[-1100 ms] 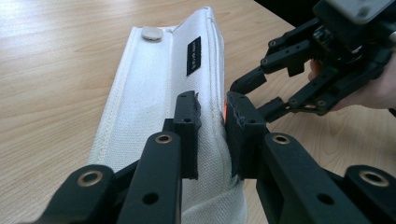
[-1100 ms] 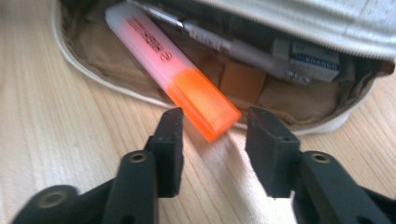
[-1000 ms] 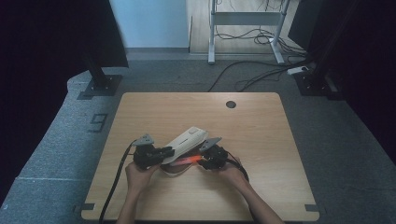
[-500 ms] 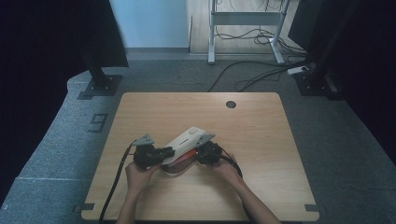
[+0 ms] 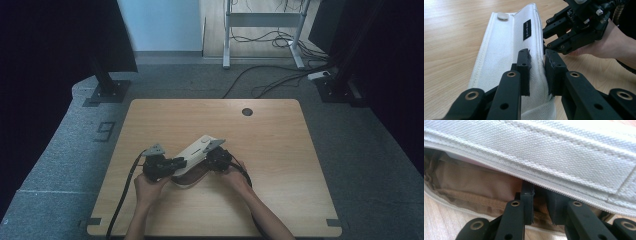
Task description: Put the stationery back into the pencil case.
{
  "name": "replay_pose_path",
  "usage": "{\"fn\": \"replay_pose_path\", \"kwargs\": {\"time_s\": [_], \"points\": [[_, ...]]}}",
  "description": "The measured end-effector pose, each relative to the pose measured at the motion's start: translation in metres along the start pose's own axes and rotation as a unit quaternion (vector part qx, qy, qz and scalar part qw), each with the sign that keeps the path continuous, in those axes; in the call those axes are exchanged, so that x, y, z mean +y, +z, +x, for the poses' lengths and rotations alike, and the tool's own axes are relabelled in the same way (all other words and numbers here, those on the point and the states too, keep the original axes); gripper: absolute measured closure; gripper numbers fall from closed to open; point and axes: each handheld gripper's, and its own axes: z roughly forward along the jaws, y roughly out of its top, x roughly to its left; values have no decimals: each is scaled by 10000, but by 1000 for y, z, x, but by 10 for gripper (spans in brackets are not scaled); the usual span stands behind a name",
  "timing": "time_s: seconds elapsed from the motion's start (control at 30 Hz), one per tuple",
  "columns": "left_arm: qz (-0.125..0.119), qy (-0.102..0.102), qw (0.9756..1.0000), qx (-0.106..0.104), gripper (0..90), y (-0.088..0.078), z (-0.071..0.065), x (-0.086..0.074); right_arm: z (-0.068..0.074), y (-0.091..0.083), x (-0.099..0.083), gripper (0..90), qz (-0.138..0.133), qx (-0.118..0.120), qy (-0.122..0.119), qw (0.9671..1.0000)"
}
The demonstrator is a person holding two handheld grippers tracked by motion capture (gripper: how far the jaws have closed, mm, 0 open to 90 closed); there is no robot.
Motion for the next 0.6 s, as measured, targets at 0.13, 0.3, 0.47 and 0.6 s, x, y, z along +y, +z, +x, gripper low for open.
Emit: {"fn": "replay_pose_path", "kwargs": {"time_s": [0.13,0.3,0.47,0.6], "points": [[2,-5,10000,-4,750,0,1,0,-1,-4,-2,700,-5,39,-7,10000],[9,2,10000,18,749,1,2,-1,-5,-12,-5,641,-14,67,35,10000],[62,13,10000,67,746,3,3,-2,-7,-19,-8,597,-42,72,67,9999],[125,46,9999,80,735,6,4,-3,-7,-26,-10,579,-47,94,47,9999]]}}
